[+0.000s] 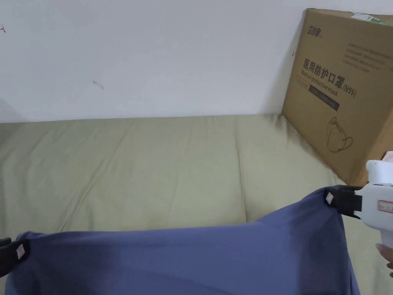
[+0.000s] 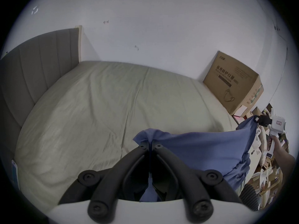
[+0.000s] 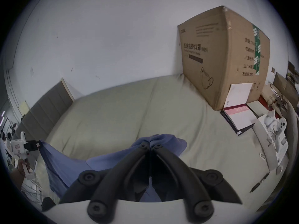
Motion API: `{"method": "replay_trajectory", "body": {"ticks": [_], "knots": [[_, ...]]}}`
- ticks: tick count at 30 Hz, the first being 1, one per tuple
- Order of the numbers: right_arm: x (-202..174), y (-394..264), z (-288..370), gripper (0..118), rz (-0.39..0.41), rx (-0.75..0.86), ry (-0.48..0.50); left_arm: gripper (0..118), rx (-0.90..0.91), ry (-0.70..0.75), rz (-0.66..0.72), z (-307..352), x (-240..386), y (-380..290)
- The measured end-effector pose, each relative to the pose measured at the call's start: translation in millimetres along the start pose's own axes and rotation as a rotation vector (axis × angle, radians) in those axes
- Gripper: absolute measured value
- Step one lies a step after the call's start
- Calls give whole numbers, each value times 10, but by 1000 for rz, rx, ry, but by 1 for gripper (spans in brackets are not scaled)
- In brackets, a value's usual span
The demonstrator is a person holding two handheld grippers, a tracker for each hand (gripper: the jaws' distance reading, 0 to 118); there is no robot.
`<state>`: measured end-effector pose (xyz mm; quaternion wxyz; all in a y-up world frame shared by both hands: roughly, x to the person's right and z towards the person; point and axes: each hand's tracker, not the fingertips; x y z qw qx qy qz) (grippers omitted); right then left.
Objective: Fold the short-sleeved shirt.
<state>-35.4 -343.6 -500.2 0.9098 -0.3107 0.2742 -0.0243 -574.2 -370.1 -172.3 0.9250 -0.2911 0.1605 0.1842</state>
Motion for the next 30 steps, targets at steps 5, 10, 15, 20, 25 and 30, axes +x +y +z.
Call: {"method": "replay_trajectory", "body": {"ticks": [5,10,15,20,25,30], "knots": [[46,-323,455,0,-5,-59,23,1,-99,-3,-25,285,1,-175],[213,-1058,729,0,2,-336,62,1,-275,3,-34,492,-94,-748],[436,-1703,763,0,-16,-511,-1,1,-373,-45,49,630,-255,-1334],[570,-1743,692,104,-132,-494,-86,99,-337,14,6,724,-244,-1460],[567,-1602,822,114,-193,-387,-89,112,-208,-9,90,992,-178,-1327],[5,-1397,1254,114,-36,9,-67,113,86,-53,88,1270,319,-1060]]}}
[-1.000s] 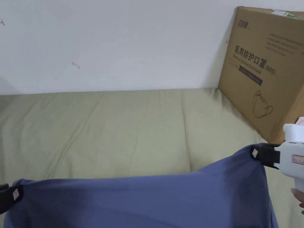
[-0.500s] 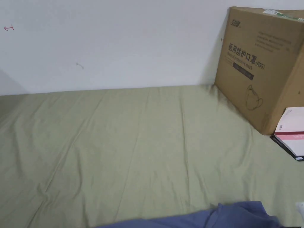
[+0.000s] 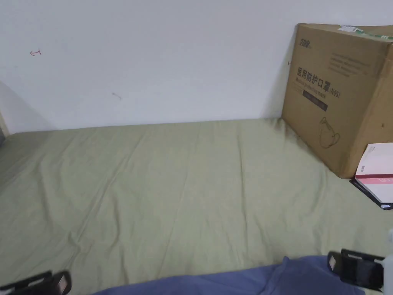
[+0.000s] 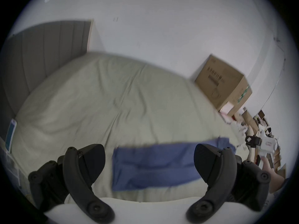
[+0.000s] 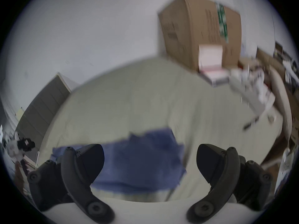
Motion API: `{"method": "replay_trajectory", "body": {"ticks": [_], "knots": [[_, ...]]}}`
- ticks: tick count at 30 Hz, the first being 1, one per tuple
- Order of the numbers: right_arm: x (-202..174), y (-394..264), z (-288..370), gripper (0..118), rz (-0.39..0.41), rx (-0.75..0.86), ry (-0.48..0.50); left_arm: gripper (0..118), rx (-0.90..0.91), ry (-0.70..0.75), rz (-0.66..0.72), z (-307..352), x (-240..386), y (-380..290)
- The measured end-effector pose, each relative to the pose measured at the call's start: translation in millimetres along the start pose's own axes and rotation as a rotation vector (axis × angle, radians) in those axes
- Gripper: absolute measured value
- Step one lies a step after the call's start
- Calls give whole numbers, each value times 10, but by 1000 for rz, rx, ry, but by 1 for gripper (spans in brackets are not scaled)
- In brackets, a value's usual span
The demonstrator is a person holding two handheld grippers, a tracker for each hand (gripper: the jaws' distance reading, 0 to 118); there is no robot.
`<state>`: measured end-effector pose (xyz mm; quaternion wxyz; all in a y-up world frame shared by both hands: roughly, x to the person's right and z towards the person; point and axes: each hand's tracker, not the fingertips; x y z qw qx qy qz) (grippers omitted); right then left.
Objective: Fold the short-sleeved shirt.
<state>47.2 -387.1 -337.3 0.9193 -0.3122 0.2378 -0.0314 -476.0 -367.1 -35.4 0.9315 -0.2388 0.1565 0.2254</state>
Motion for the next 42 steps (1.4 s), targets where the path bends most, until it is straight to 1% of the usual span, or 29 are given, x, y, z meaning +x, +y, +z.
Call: {"method": "replay_trajectory", "body": {"ticks": [1,3,5,7,8,9,10,11,12,13,14,15,17,18,22,24,26,27,31,32,33,34,35,36,37,38,39,40,42], "knots": [[-204,-12,153,114,30,117,18,114,72,7,-38,52,160,23],[-441,-32,388,114,68,364,49,113,246,38,-131,164,489,16],[-633,-90,514,113,67,538,39,113,403,83,-203,229,694,-36],[-790,-56,570,111,54,552,15,108,495,83,-231,271,893,-77],[-841,-27,569,105,53,524,44,101,523,78,-233,287,943,-82],[-883,-15,568,84,51,524,113,83,532,64,-236,290,1004,-92],[-912,-11,576,24,54,528,149,32,513,53,-235,277,1043,-91],[-983,-13,556,0,84,528,118,0,507,59,-244,238,1097,-91],[-1003,-26,557,0,117,523,37,0,482,109,-278,226,1214,-107],[-1003,-39,562,0,110,532,50,0,495,92,-269,226,1250,-111],[-961,-33,562,0,85,523,134,0,470,50,-261,215,1245,-101],[-955,-30,563,0,67,512,143,0,464,22,-242,209,1239,-106],[-972,-24,594,0,57,528,113,0,470,50,-234,222,1248,-102],[-950,-12,613,0,49,535,135,0,469,51,-230,235,1234,-79],[-926,53,588,0,61,527,151,0,410,20,-165,237,1042,98],[-889,64,506,0,55,476,172,0,261,-73,-91,151,791,231],[-826,23,428,0,3,417,220,0,43,-195,30,-7,481,301],[-817,-4,405,0,-5,397,212,0,-30,-218,92,-82,326,274],[-826,-71,389,0,45,355,176,0,-213,-217,248,-363,-406,111],[-852,-51,395,0,72,344,178,0,-252,-229,289,-403,-575,10],[-869,-43,415,0,86,333,179,4,-283,-247,336,-456,-733,-29],[-889,-30,419,0,98,325,179,17,-304,-261,395,-513,-901,-84],[-911,-21,424,0,108,322,177,33,-342,-261,434,-569,-1043,-134],[-930,-15,426,0,109,321,178,52,-374,-257,458,-595,-1130,-207],[-940,-12,437,0,106,317,183,84,-394,-248,459,-642,-1203,-255],[-958,-7,433,0,101,310,189,107,-397,-235,451,-692,-1261,-307],[-974,-6,424,0,90,298,195,118,-407,-222,443,-751,-1305,-357],[-991,-4,412,0,84,286,197,115,-411,-223,442,-769,-1339,-400],[-975,-20,374,0,86,262,193,116,-396,-220,470,-873,-1436,-513]]}}
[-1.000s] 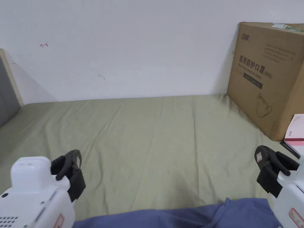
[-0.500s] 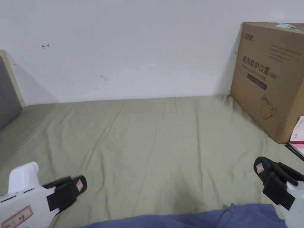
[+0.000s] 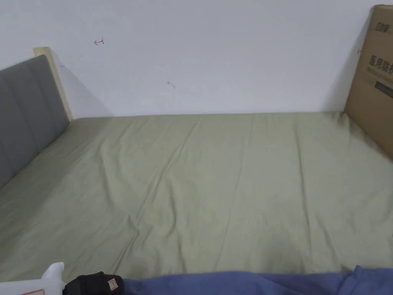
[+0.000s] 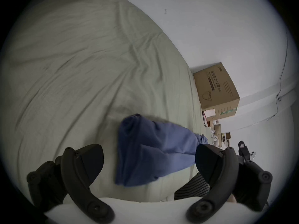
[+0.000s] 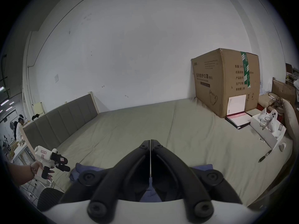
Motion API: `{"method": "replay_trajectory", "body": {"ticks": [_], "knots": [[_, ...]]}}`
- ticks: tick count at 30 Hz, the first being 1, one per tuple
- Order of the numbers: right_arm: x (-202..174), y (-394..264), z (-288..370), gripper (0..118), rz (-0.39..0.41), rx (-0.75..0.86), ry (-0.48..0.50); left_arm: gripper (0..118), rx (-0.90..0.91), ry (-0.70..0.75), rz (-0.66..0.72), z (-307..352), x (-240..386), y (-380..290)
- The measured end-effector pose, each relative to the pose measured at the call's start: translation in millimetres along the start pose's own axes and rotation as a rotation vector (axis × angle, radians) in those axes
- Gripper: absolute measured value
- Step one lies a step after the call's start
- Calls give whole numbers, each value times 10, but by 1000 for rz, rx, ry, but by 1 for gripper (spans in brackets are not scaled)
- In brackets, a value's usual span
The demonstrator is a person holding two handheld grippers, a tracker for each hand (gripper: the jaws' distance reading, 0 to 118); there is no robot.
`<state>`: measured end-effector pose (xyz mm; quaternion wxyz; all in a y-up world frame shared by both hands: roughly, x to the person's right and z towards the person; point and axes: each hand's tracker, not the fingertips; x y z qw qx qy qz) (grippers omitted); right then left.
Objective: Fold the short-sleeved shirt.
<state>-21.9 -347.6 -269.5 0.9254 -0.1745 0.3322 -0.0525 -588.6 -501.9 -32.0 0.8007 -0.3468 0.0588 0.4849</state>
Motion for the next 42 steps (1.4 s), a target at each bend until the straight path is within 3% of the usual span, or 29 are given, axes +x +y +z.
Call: {"method": "replay_trajectory", "body": {"ticks": [4,6,11,15,16,17,18,19,20,25,28,32,34,36,39,42], "knots": [[-91,7,-60,0,38,-46,-8,118,-2,-97,134,-197,-338,-13],[-120,16,-95,0,46,-60,-10,118,-46,-213,183,-317,-632,94],[-200,70,-203,0,80,-106,-8,118,-79,-485,300,-647,-667,57],[-245,105,-243,0,95,-107,0,113,-37,-451,235,-731,-640,16],[-252,109,-252,0,93,-107,5,89,-29,-385,216,-728,-667,22],[-259,106,-265,0,89,-110,10,45,-36,-224,193,-754,-682,1],[-272,101,-276,0,87,-113,14,8,-67,-31,156,-807,-687,-47],[-291,94,-288,0,85,-118,18,8,-40,-173,192,-797,-727,-105],[-303,83,-303,0,84,-124,21,8,4,-222,207,-678,-655,-62],[-312,70,-344,1,89,-147,46,8,31,46,-38,-391,-20,-8],[-361,78,-334,1,115,-147,53,8,93,273,-285,-74,504,-65],[-332,57,-263,1,129,-136,77,9,278,830,-612,151,1157,-293],[-321,34,-238,1,136,-132,80,9,267,753,-593,165,1283,-333],[-291,10,-230,1,140,-133,87,9,204,493,-452,135,1426,-313],[-267,-17,-244,1,140,-150,98,9,72,254,-301,-191,1623,-286],[-240,-34,-212,1,129,-151,105,9,-6,153,-284,-746,1887,-365]]}}
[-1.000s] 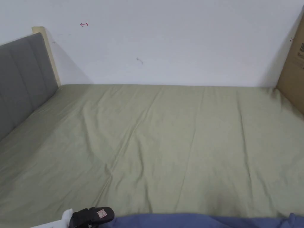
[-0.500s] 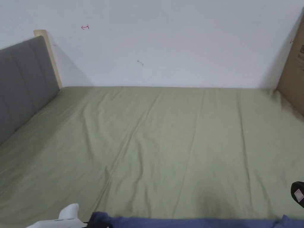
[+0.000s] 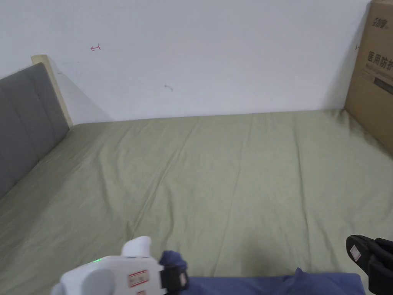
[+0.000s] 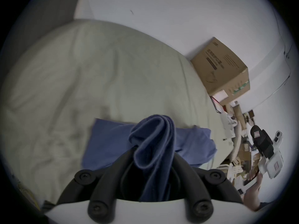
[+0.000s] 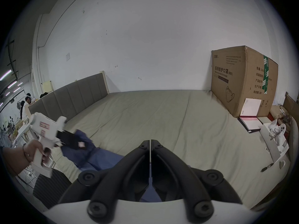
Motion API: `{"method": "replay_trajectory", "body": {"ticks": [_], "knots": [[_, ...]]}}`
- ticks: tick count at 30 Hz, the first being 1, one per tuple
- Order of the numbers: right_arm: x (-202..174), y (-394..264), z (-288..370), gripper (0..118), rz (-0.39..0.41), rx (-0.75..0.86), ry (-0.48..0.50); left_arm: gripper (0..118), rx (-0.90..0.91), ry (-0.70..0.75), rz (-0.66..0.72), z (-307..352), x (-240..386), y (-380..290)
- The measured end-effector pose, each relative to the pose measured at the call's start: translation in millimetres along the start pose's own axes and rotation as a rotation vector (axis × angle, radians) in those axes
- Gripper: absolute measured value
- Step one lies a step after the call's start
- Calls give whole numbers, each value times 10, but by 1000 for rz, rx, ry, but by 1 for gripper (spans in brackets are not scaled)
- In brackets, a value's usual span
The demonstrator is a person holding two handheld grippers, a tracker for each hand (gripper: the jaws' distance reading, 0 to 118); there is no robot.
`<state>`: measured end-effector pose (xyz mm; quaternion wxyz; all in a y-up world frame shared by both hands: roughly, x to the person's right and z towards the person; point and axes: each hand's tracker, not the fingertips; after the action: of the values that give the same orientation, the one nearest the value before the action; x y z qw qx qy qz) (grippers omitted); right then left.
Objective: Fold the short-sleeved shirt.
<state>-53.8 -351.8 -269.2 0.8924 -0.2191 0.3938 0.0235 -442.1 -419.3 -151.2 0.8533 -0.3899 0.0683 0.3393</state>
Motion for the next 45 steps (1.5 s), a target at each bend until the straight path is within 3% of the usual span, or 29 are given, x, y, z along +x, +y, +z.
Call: {"method": "replay_trajectory", "body": {"ticks": [3,4,6,7,8,9,13,15,17,18,19,20,21,25,31,32,35,36,40,42,45], "knots": [[16,-19,31,1,-11,3,0,10,-102,-12,-25,-577,206,-15],[25,-25,37,1,-13,1,-2,17,-141,-11,-25,-769,242,-53],[42,-39,47,1,-16,-6,-11,50,-220,-28,-7,-1050,237,-147],[55,-47,52,1,-19,-9,-16,81,-255,-62,15,-1142,217,-192],[72,-55,56,1,-24,-13,-20,100,-280,-128,48,-1191,214,-252],[88,-64,56,1,-31,-17,-22,112,-267,-198,77,-1161,221,-266],[146,-50,60,1,-73,-53,-34,115,-131,-458,119,-717,248,-151],[177,-20,82,1,-82,-51,-32,115,-59,-444,81,-413,247,-68],[186,13,123,1,-78,-36,-32,104,49,-278,-1,-128,268,-46],[187,31,145,1,-70,-25,-36,83,122,-185,-59,11,298,-67],[189,45,160,1,-63,-17,-40,38,177,-120,-134,73,337,-109],[191,57,173,1,-57,-12,-42,7,188,-28,-200,88,396,-142],[189,60,182,1,-50,-7,-44,1,156,44,-250,46,438,-181],[184,58,183,1,-45,-10,-36,1,-34,154,-324,-395,489,-329],[166,38,201,1,-57,-14,-20,1,-282,87,-328,-1221,654,-600],[157,36,199,1,-56,-19,-17,1,-300,142,-334,-1330,691,-670],[112,26,175,1,-48,-32,-2,1,-233,119,-311,-1282,752,-661],[88,21,163,1,-44,-32,0,1,-228,61,-286,-1211,754,-642],[15,37,99,1,-32,-37,21,1,-245,-457,-68,-848,583,-559],[-10,66,70,1,-34,-38,32,1,-179,-542,-22,-584,473,-504],[-30,106,90,1,-48,-13,49,2,-61,-483,-32,-145,137,-323]]}}
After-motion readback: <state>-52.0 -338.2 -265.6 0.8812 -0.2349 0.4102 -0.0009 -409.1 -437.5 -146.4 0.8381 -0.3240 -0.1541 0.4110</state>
